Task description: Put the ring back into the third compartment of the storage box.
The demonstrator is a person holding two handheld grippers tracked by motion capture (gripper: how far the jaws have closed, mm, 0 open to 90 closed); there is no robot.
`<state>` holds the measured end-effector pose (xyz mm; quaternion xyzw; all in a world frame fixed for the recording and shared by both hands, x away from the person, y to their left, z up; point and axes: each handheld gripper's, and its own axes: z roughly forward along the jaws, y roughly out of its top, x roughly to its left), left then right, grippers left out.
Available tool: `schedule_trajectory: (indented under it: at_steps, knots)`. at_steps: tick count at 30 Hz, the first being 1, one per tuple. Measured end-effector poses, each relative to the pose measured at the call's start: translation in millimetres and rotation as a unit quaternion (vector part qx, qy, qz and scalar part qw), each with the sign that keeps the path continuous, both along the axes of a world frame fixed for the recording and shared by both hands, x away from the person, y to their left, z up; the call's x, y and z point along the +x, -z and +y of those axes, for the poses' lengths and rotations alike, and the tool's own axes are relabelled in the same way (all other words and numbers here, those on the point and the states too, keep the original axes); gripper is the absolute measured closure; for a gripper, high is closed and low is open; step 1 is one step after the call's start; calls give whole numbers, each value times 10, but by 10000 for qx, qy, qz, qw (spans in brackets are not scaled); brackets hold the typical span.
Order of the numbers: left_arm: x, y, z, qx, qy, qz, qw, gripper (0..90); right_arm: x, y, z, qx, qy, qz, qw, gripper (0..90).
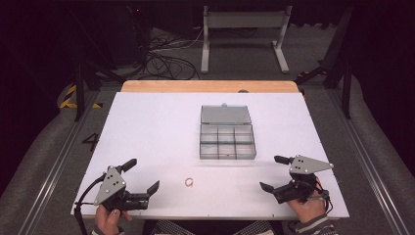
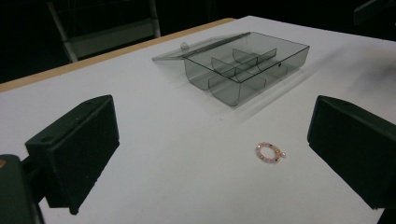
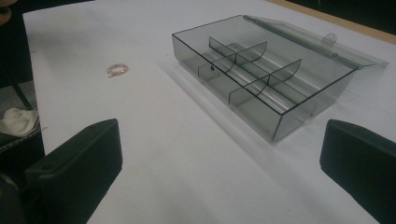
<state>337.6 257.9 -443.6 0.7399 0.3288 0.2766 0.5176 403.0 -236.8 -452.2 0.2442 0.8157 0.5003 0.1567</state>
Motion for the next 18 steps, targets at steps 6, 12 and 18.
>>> schedule_trajectory:
  at_steps: [6,12,18]
  knots:
    - [-15,-1,-9,50,-45,-124,9999,27,20,-1,-19,72,50,-35,10000,0]
    - [-24,-7,-17,141,-33,-132,9998,28,19,-10,1,68,42,-22,10000,0]
    - [-30,-8,-18,122,-9,-123,9998,27,21,-14,10,61,22,-31,10000,0]
